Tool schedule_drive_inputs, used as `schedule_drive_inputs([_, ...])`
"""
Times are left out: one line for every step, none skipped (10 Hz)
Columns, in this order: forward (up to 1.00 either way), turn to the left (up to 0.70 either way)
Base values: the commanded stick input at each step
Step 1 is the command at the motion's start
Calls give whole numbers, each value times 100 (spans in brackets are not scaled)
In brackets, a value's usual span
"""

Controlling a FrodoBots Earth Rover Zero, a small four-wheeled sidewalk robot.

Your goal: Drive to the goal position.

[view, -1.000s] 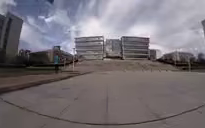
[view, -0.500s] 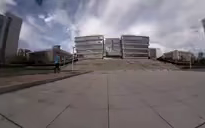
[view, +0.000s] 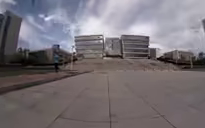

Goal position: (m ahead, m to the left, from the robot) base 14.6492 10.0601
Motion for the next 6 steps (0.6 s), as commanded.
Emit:
schedule_drive_inputs([70,0])
schedule_drive_inputs([70,0])
schedule_drive_inputs([70,0])
schedule_drive_inputs([70,0])
schedule_drive_inputs([70,0])
schedule_drive_inputs([70,0])
